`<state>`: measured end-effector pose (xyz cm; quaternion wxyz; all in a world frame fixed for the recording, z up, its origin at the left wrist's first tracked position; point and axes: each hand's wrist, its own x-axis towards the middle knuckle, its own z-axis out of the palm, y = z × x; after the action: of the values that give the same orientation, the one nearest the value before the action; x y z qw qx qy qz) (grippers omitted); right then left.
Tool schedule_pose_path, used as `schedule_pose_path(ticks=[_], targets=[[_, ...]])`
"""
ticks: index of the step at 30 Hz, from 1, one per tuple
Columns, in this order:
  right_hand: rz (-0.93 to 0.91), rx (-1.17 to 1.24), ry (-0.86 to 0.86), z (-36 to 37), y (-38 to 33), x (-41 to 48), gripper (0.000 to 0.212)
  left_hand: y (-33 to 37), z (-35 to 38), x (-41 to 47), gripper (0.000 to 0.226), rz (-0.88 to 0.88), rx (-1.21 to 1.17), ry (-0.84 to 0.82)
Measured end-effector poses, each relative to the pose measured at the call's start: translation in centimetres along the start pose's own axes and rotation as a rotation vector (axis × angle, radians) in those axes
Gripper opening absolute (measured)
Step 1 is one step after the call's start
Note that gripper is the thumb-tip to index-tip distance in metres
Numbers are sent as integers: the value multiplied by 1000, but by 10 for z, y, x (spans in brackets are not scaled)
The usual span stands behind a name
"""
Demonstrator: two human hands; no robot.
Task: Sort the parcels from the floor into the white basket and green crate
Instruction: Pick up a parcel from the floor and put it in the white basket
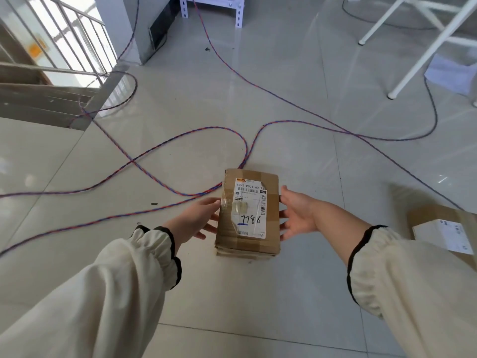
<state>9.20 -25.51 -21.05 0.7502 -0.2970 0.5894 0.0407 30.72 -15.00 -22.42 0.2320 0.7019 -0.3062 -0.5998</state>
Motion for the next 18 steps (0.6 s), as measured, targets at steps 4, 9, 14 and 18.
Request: schedule_pose_path(ticks=[4, 9, 14, 18], targets=[[20, -32, -52, 0, -1, -4, 54, 1, 2, 4, 34, -14, -29, -5], [7, 40, -33, 8, 4, -16, 50, 11, 3, -6, 37, -89, -116, 11], [25, 131, 32, 28, 17, -68, 37, 48, 2, -59, 38, -164, -143, 12], [15, 117, 28, 40, -25, -150, 35, 116, -18, -121, 36, -180, -169, 25]])
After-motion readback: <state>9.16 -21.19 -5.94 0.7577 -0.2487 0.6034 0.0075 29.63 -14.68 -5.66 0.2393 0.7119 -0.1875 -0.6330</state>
